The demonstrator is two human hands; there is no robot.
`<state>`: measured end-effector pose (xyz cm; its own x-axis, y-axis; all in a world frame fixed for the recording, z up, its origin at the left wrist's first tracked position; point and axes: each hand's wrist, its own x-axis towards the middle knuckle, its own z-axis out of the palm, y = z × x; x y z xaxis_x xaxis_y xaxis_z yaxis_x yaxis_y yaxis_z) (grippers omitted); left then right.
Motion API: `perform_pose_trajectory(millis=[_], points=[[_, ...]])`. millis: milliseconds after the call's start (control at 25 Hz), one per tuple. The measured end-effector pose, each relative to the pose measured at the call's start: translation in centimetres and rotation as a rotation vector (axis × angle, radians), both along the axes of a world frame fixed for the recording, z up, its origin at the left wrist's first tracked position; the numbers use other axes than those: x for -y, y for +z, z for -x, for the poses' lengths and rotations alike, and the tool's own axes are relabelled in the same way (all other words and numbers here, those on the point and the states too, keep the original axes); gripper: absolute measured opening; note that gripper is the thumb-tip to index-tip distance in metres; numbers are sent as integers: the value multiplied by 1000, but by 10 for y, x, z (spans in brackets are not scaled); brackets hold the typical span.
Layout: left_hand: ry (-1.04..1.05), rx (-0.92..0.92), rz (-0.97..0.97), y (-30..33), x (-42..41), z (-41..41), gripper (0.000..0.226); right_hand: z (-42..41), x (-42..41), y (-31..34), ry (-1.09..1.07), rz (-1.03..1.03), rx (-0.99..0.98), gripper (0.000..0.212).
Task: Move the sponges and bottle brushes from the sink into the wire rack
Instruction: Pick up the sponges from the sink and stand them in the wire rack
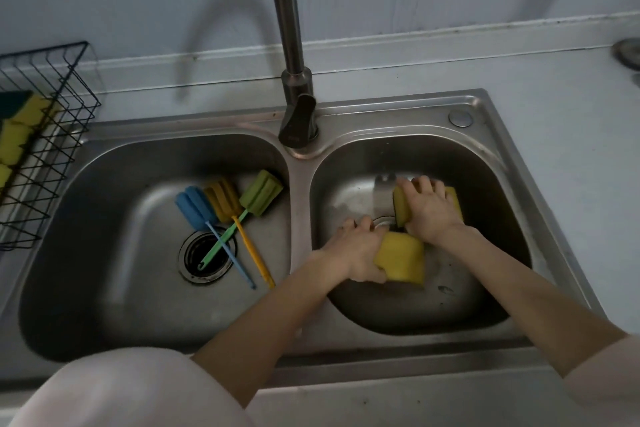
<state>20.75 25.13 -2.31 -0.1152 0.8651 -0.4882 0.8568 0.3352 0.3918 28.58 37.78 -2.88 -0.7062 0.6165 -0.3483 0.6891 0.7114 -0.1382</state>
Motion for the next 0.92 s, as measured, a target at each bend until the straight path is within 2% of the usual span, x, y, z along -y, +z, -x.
perform_pose_trajectory(millis=[240,520,920], points=[[29,13,-72,32,18,21,78,20,19,44,19,-21,-98,86],[54,-91,-146,65,73,55,77,49,67,78,70,-48,-233,88],[268,-120,-239,93,170,115,76,104,139,111,146,3,-458,82]])
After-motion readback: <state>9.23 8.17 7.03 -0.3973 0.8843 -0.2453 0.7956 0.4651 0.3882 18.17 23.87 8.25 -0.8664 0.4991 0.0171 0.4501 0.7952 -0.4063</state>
